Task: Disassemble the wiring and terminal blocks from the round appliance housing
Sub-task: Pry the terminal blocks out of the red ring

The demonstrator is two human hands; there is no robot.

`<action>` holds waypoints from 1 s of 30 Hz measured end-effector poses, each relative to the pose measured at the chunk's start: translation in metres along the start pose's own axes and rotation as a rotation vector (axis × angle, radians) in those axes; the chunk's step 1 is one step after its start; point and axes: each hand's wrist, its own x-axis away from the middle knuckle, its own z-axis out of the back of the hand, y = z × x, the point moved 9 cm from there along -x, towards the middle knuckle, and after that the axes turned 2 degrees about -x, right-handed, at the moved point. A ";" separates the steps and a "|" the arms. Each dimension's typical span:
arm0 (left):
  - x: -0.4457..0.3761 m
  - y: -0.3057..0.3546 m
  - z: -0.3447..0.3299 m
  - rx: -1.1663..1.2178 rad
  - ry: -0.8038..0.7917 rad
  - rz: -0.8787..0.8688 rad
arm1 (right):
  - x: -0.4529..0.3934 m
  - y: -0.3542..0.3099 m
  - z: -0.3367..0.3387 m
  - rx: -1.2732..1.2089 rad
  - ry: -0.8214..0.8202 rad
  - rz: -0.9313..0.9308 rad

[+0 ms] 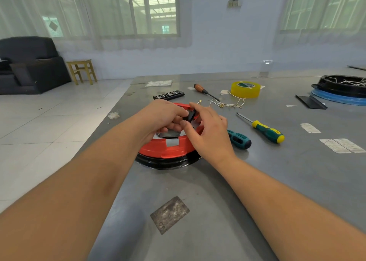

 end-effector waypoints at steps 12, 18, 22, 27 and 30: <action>0.015 0.011 -0.028 -0.542 0.028 -0.358 | -0.003 0.034 0.007 -0.263 0.069 -0.242; 0.035 0.005 -0.034 -0.921 -0.004 -0.563 | -0.001 0.033 0.010 -0.358 0.088 -0.288; 0.021 -0.001 -0.016 -1.024 -0.024 -0.375 | 0.000 0.024 0.002 -0.398 0.065 -0.259; 0.015 0.008 -0.033 -1.143 0.202 -0.408 | 0.001 0.031 -0.001 -0.547 0.077 -0.309; 0.016 0.002 -0.041 -1.170 0.298 -0.486 | 0.000 0.036 -0.004 -0.627 0.047 -0.334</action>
